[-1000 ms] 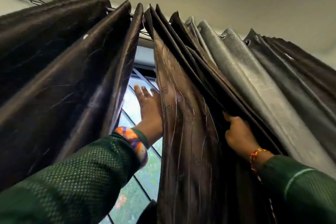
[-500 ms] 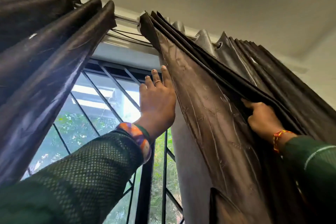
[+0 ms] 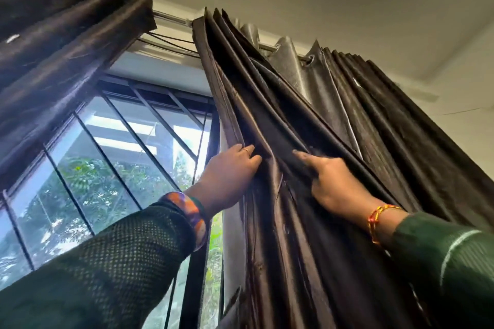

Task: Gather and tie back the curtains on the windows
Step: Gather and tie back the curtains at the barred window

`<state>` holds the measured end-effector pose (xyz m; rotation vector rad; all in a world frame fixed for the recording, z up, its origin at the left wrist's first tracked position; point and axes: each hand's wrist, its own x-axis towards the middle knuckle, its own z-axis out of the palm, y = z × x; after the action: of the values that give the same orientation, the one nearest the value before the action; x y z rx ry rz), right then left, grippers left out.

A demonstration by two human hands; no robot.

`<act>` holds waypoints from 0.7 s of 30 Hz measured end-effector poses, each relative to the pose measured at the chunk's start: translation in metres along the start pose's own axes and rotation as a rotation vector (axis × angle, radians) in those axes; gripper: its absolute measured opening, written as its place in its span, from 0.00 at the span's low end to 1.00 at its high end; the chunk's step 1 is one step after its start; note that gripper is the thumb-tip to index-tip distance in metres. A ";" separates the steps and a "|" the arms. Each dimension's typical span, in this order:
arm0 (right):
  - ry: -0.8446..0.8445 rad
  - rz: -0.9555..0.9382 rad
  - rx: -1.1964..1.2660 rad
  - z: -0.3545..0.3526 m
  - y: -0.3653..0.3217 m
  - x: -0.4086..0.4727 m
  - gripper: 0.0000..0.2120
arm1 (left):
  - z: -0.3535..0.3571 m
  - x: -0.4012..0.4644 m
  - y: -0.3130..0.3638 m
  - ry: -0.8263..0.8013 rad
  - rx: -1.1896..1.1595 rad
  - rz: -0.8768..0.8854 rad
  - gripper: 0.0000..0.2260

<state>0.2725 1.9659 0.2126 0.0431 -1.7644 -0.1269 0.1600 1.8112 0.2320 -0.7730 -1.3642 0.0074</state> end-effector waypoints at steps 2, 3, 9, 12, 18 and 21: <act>-0.012 -0.030 -0.079 0.010 -0.017 -0.005 0.29 | 0.009 -0.010 -0.011 -0.139 0.024 0.022 0.26; 0.000 -0.038 -0.137 0.015 -0.027 -0.007 0.28 | 0.013 -0.015 -0.017 -0.203 0.020 0.026 0.28; 0.055 -0.236 -0.329 0.052 -0.104 -0.008 0.28 | 0.008 -0.050 -0.061 -0.285 -0.170 -0.017 0.29; 0.086 -0.333 -0.454 0.071 -0.138 0.004 0.25 | -0.013 -0.066 -0.098 -0.048 -0.494 -0.267 0.24; -0.012 -0.392 -0.473 0.092 -0.233 0.025 0.10 | -0.057 -0.104 -0.208 0.233 -0.286 -0.435 0.18; 0.140 -0.283 -0.327 0.098 -0.295 0.032 0.11 | -0.085 -0.131 -0.264 0.275 -0.075 -0.479 0.15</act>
<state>0.1581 1.6760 0.1932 0.0624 -1.5711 -0.6022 0.0902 1.5132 0.2492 -0.4721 -1.2598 -0.5114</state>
